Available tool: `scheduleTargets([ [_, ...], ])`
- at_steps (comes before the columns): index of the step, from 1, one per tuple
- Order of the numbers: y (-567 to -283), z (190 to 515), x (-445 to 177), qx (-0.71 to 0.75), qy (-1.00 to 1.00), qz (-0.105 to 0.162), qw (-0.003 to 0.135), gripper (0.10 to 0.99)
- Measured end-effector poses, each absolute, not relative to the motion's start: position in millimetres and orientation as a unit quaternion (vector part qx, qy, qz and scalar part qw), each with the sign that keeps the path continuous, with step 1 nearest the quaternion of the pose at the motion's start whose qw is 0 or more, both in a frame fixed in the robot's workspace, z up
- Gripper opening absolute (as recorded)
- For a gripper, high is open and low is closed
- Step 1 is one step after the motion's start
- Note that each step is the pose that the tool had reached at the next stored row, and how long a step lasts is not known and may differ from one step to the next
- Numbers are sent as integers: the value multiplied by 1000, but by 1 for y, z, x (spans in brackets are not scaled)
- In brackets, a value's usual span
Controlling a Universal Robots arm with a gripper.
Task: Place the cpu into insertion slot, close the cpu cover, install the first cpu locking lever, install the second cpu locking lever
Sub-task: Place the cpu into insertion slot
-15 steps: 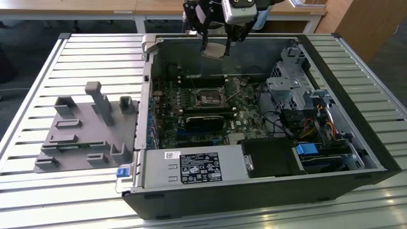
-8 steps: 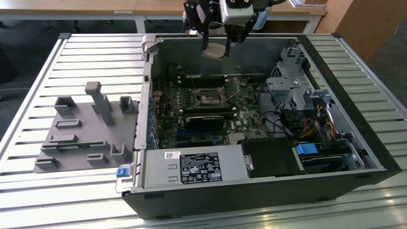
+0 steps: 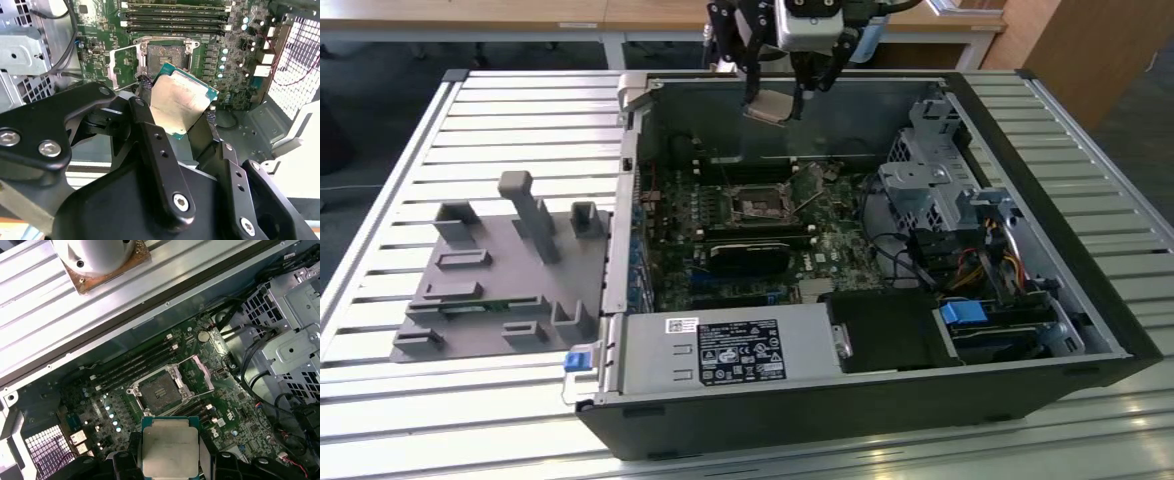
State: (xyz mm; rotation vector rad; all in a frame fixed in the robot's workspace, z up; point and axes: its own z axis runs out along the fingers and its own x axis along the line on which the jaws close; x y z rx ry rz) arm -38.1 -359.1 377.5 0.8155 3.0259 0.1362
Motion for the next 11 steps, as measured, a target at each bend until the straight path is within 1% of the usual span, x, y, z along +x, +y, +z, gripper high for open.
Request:
scheduleTargets([
  [11, -359, 377, -38, 299, 953, 43, 4, 541],
])
